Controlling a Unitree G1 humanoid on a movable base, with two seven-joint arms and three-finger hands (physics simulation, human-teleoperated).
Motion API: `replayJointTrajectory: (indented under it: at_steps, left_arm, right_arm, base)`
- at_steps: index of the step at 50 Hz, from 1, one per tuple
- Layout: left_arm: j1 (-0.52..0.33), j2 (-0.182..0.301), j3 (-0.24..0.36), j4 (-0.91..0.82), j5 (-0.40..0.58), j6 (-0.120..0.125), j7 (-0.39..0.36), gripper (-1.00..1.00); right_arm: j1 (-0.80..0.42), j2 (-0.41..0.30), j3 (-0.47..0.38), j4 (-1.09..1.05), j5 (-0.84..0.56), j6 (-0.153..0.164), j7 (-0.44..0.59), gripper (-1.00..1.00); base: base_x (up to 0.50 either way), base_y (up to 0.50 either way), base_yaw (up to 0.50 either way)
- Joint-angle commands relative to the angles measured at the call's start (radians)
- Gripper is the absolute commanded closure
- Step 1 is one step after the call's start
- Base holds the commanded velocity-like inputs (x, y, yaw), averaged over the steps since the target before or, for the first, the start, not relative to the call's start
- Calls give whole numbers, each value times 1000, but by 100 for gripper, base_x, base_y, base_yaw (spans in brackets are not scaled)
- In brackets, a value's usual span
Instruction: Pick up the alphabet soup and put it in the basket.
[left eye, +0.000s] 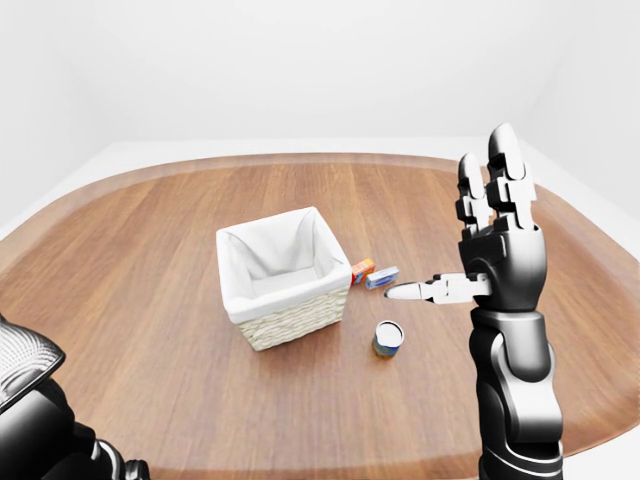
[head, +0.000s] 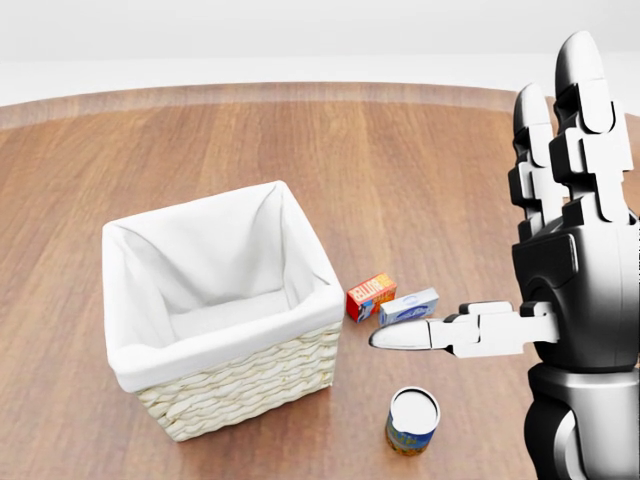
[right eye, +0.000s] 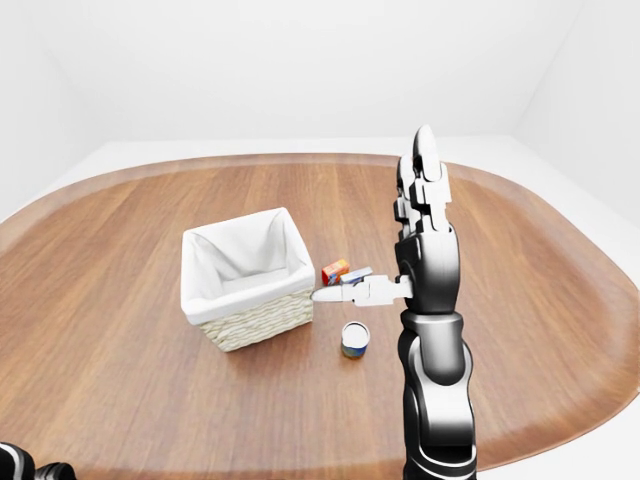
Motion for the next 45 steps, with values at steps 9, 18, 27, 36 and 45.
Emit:
replayJointTrajectory:
  at_steps: [9, 18, 27, 36, 45]
  left_arm:
    - [10, -18, -3, -5, 41, 0, -36, -100]
    - [-1, -2, 1, -5, 3, 0, -9, -100]
    - [19, 52, -5, -5, -91, 0, 69, -100]
    - [25, 64, -20, -5, -116, 0, 69, -100]
    - [35, 75, -12, -5, -137, 0, 69, -100]
  right_arm:
    - [6, 6, 4, 27, -3, 0, -13, -100]
    - [-2, 6, -2, 38, -16, 0, -37, -100]
    - [-42, 7, -3, 46, -40, 0, -79, -100]
    - [-9, -62, 105, 86, -223, 0, -20, -100]
    - [-13, -68, 107, 188, -527, 0, 173, -100]
  base:
    - [50, 0, 0]
    - [50, 0, 0]
    - [39, 0, 0]
    - [12, 0, 0]
    - [0, 0, 0]
